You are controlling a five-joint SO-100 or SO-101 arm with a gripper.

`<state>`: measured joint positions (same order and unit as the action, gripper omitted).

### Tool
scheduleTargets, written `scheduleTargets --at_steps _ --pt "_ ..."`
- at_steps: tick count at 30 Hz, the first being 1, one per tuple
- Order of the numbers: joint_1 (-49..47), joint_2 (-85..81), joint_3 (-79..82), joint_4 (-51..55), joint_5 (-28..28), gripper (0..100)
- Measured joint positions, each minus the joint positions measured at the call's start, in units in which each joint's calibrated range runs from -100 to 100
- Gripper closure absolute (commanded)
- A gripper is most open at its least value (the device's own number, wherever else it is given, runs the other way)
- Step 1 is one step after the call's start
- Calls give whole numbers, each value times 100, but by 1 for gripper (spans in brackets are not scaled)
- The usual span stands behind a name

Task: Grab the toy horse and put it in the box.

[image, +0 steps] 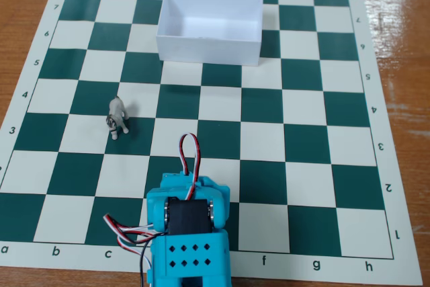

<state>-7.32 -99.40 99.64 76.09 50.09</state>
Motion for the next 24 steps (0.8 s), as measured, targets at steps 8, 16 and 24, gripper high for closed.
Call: scheduleTargets --at_steps 8,16,24 --pt "0 0 0 0 0 99" --pt "60 349 -372 0 5 97" --pt "-530 3898 -3917 429 -359 84"
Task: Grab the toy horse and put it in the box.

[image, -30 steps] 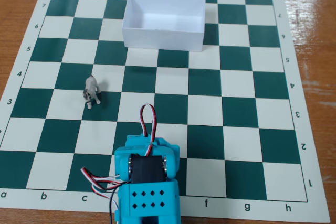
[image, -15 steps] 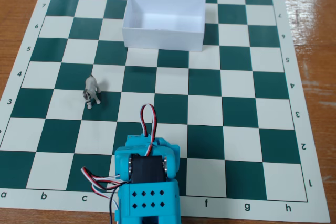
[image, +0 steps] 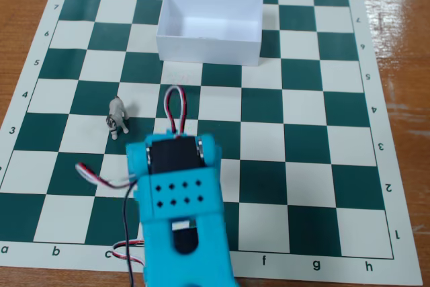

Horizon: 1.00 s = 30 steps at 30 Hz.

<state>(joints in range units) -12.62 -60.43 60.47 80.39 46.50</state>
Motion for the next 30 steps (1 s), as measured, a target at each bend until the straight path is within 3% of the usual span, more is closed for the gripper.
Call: scheduleTargets --at_steps 4,10,22,30 --pt "-112 1455 -1269 -298 -21 76" --pt "-388 2791 -1695 -1480 -42 60" --pt "-1494 4460 -2285 -3030 -645 60" --pt "-1553 5430 -2656 -3529 -775 60"
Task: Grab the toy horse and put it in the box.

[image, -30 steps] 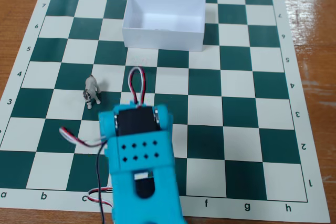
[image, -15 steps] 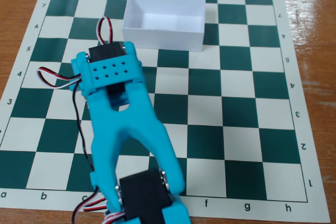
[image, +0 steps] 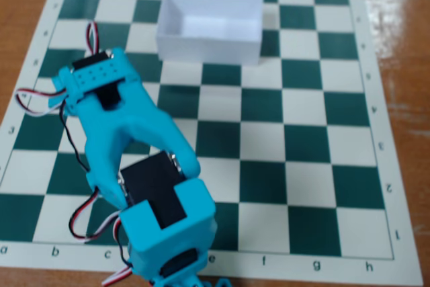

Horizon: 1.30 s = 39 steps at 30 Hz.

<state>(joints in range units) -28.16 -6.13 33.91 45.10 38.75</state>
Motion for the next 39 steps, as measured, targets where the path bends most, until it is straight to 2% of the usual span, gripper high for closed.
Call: scheduleTargets --at_steps 16,17,20,21,27,33,39 --pt "239 919 -100 -455 0 62" --pt "246 1072 -136 -560 0 67" --pt "276 1506 -345 -762 0 95" --pt "291 1591 -390 -814 -5 100" --pt "426 1609 -453 -981 -10 100" --pt "605 817 -444 -788 68 100" --pt "956 -145 -589 -736 432 100"
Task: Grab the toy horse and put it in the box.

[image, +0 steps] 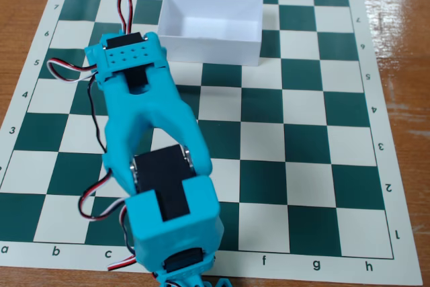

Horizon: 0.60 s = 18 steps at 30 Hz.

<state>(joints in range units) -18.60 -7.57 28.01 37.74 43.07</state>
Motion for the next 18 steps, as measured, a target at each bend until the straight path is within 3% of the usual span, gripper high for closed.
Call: scheduleTargets --at_steps 8,18 --pt "904 -468 -444 -1130 645 100" --pt "1524 587 -1568 -2855 692 100"
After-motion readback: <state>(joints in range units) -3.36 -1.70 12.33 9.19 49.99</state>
